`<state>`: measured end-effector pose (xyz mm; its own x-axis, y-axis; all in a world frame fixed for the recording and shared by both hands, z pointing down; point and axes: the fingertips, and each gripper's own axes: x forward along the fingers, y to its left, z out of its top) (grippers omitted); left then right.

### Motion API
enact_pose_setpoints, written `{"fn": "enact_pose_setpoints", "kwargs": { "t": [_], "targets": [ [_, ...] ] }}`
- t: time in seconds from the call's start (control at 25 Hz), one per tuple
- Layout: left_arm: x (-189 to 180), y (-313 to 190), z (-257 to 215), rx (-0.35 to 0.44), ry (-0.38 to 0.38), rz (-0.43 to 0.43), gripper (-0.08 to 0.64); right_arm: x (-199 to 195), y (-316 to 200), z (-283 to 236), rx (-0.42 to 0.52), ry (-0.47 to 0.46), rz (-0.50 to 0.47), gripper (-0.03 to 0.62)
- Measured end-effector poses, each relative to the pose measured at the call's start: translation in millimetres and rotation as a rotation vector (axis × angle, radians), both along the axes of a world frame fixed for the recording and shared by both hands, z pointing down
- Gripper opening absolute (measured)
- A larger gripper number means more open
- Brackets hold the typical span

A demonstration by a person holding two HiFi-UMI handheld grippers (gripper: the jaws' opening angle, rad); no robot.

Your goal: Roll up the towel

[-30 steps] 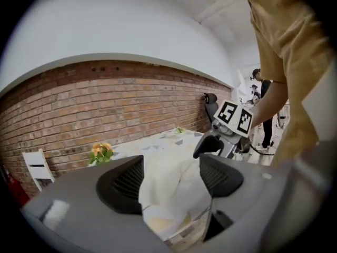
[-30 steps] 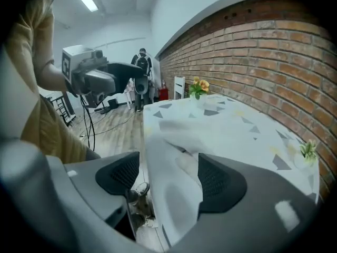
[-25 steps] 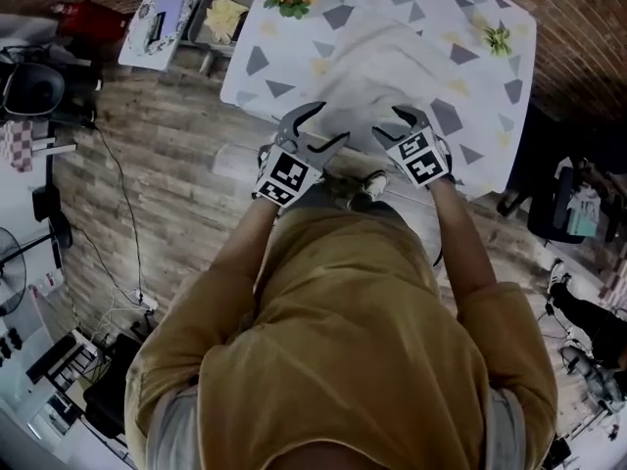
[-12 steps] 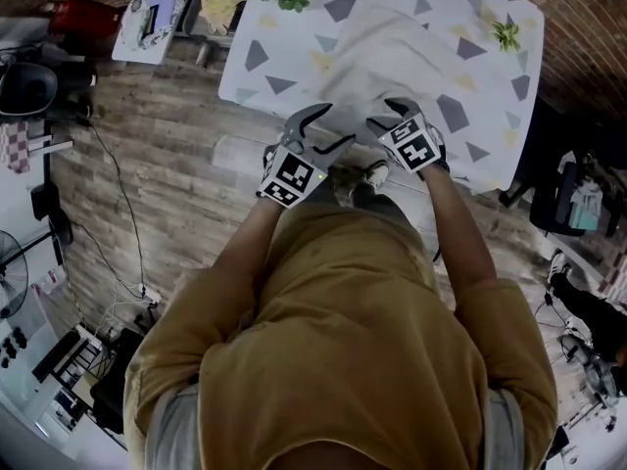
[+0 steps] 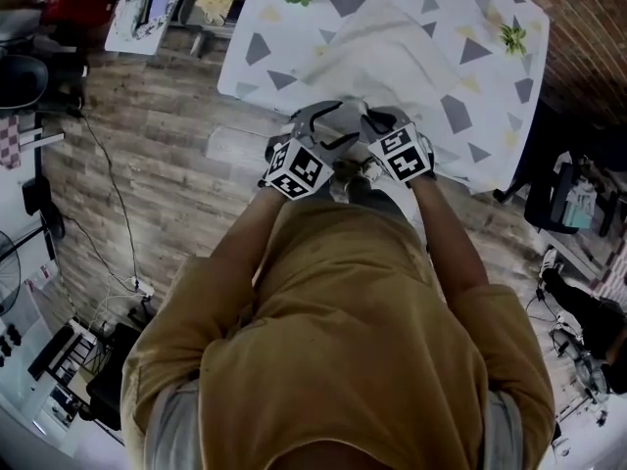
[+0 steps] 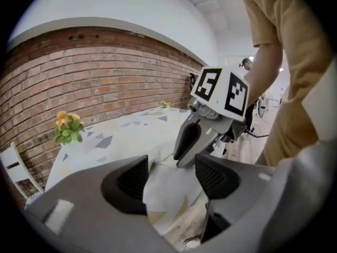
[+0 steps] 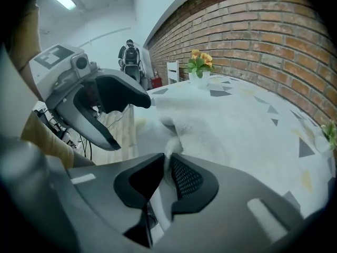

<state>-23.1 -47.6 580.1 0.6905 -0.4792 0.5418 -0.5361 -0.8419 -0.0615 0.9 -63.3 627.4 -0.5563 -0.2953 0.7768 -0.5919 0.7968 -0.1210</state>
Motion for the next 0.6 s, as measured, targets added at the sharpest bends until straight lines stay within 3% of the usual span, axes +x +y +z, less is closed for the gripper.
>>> {"fn": "enact_pose_setpoints", "kwargs": {
  "t": [0.32, 0.52, 0.6],
  "targets": [
    [18, -6, 19, 0.097, -0.16, 0.232, 0.301, -4, 3, -16, -0.039, -0.06, 0.004, 0.051],
    [20, -11, 26, 0.185, -0.257, 0.332, 0.301, -3, 0, -28, -0.078, -0.122, 0.01, 0.049],
    [21, -13, 23, 0.207, -0.261, 0.351, 0.301, -4, 2, -33, -0.093, -0.143, -0.007, 0.049]
  ]
}}
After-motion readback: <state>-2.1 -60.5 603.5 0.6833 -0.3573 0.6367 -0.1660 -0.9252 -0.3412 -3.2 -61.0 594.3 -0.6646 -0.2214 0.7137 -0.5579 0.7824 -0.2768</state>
